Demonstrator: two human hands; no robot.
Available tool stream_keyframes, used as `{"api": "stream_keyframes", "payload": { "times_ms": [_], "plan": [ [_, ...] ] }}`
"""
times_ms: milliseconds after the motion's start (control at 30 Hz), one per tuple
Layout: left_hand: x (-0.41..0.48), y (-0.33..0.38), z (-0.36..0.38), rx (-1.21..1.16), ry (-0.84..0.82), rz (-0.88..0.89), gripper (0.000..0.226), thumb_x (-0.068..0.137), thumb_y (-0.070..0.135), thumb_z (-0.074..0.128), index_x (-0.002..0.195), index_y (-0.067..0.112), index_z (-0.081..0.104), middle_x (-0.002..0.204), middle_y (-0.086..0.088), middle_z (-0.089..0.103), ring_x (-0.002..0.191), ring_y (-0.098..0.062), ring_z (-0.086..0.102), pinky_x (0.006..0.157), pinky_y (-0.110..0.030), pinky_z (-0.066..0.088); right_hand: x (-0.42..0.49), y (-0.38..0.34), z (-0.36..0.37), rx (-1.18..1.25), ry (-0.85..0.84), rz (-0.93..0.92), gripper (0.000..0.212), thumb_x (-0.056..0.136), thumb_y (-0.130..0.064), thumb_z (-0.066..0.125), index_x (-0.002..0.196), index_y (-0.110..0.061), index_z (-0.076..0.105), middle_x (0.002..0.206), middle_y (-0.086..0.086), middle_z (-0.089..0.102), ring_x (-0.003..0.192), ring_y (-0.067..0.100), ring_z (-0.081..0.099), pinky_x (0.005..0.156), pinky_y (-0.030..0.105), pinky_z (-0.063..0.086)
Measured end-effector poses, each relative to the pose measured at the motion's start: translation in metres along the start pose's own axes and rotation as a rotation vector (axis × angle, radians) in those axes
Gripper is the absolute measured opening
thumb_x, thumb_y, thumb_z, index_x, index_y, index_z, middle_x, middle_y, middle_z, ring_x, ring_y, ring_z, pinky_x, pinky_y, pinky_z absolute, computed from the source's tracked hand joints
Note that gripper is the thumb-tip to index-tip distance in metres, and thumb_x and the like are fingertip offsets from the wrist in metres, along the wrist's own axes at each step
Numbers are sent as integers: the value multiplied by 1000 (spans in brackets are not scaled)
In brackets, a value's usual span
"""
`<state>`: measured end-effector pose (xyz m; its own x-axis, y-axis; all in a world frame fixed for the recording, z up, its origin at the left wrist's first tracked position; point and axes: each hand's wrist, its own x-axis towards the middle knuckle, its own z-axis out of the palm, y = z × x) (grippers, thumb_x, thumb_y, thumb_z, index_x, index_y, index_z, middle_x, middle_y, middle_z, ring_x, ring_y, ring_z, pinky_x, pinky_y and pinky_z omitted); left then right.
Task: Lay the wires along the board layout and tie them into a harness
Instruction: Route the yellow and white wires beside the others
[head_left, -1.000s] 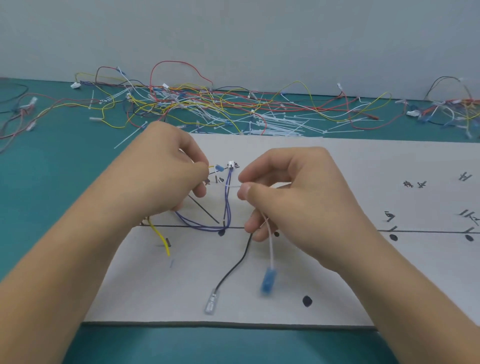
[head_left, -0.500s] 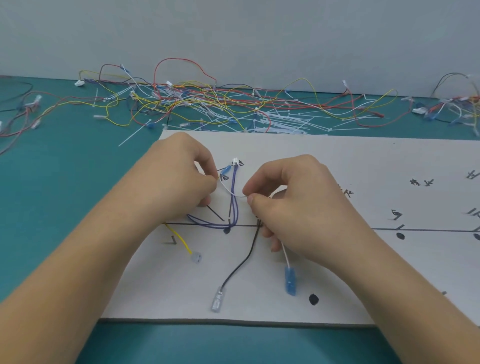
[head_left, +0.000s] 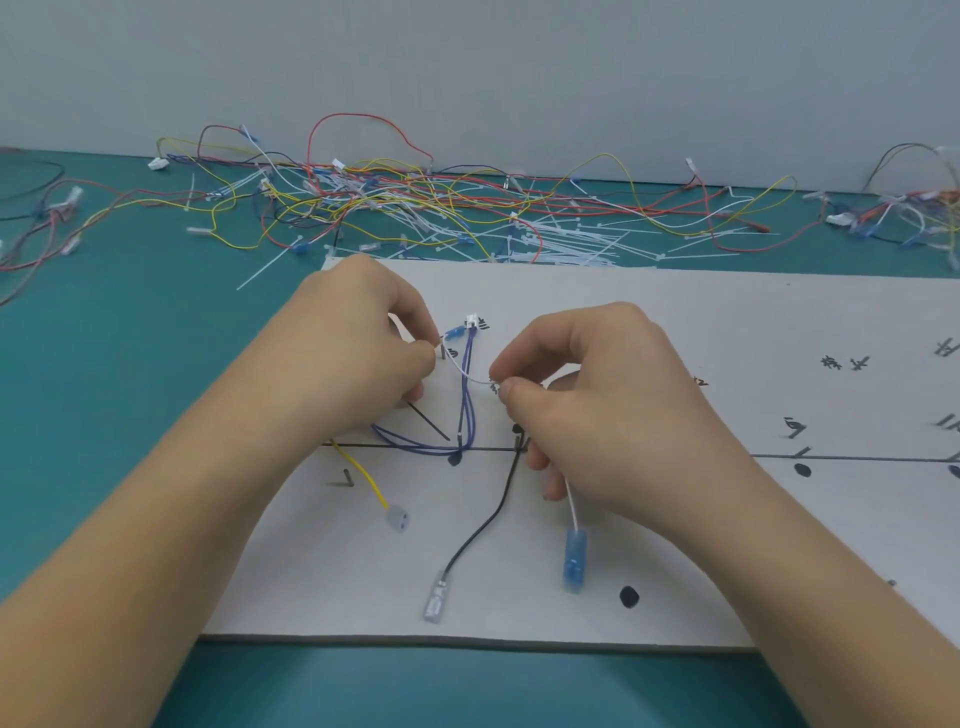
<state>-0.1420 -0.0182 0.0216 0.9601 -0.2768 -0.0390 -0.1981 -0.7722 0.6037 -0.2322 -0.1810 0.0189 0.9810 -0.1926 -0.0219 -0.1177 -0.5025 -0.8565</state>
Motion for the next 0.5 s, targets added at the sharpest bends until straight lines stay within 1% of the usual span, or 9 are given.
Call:
{"api": "stream_keyframes", "payload": {
  "times_ms": [67,167,267,400,467,500],
  "plan": [
    [0,0,-1,-2,-3,-2,18,90,13,64,82,25,74,58,6,73,28,-2,46,31,-12,33,0,-1,0,-4,-4,5,20,87,-6,60,76,-17,72,64,-6,67,38,22,63,33,28,50],
    [0,0,0,-14,-2,-9,19,90,11,65,80,25,75,58,3,73,28,-1,46,30,-11,31,1,0,-1,-23,8,8,20,88,-7,60,77,-18,72,57,-11,64,33,18,59,32,25,47],
    [0,0,1,-13,-7,-12,19,89,12,65,80,25,76,58,2,73,27,-2,46,30,-10,31,1,0,-4,-60,13,6,21,87,-7,58,77,-19,73,54,-4,62,31,15,57,32,24,47],
    [-1,1,0,-5,-20,-7,19,89,11,65,79,24,76,58,3,73,28,-1,46,30,-11,31,0,-1,-6,-94,-22,12,23,88,-6,57,75,-19,72,71,1,67,35,15,59,33,26,49],
    [-2,1,-1,12,-31,-5,19,87,10,64,77,22,75,58,4,73,28,-1,46,31,-11,32,-1,-1,-6,-89,-45,16,23,87,-6,57,76,-19,72,73,1,68,35,15,59,32,25,48],
    [-3,2,-2,24,-39,-4,20,87,10,64,75,21,75,58,5,73,29,-1,46,31,-11,32,-2,-2,-6,-82,-58,18,23,86,-6,57,76,-18,72,71,0,68,34,15,58,32,24,47]
  ]
}}
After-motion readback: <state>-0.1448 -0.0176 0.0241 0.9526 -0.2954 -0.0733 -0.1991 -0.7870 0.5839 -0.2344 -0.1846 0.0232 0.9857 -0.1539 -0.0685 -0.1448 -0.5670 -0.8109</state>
